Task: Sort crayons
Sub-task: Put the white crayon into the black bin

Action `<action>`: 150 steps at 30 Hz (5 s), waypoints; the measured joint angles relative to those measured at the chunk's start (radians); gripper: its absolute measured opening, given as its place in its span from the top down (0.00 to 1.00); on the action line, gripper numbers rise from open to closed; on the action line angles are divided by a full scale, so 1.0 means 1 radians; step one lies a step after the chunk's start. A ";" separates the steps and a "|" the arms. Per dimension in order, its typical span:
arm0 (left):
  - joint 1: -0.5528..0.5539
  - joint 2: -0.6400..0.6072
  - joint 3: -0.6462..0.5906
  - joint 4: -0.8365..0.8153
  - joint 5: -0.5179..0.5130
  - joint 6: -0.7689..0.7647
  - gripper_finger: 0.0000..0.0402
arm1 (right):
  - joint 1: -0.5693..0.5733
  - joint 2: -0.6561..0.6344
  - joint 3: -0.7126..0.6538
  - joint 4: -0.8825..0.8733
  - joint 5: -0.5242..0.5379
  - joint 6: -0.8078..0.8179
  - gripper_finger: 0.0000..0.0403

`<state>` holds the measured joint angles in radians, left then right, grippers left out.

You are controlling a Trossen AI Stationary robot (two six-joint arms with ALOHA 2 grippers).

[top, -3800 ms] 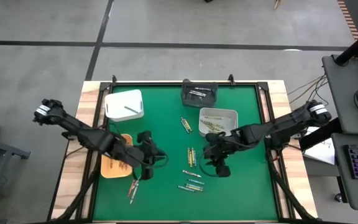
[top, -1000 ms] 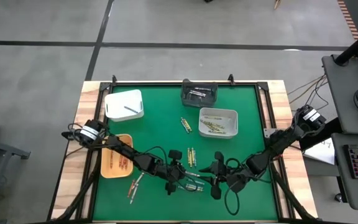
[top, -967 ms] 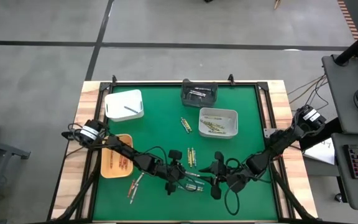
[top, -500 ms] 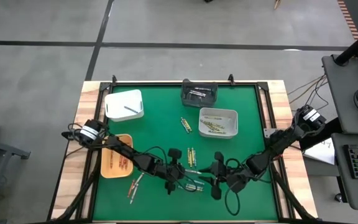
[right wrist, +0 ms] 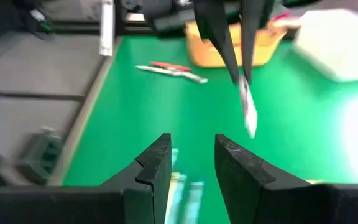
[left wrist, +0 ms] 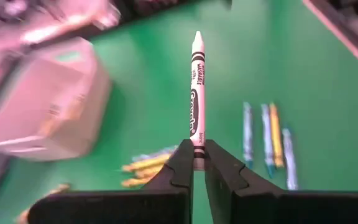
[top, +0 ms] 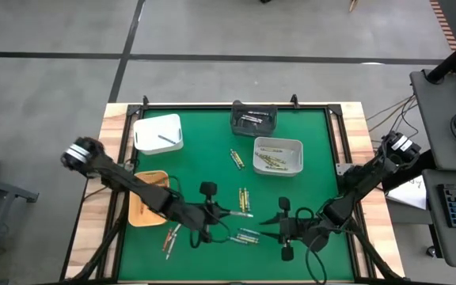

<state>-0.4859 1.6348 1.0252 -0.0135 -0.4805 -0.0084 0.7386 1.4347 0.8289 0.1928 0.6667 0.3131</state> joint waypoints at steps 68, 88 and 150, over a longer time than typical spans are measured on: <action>0.094 -0.216 -0.509 1.327 -0.034 0.250 0.80 | -0.525 0.049 0.299 0.403 -0.424 -0.351 0.98; 0.095 -0.481 -0.676 1.298 -0.145 0.239 0.54 | -1.175 0.065 0.483 -0.607 -0.452 -0.309 0.98; -0.210 0.126 0.606 -1.216 0.265 -1.302 0.61 | -0.568 0.056 0.377 -0.720 -0.528 0.043 0.71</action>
<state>-0.6956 1.7608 1.6312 -1.2295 -0.2151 -1.3106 0.1703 1.4902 1.2057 -0.5268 0.1389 0.3561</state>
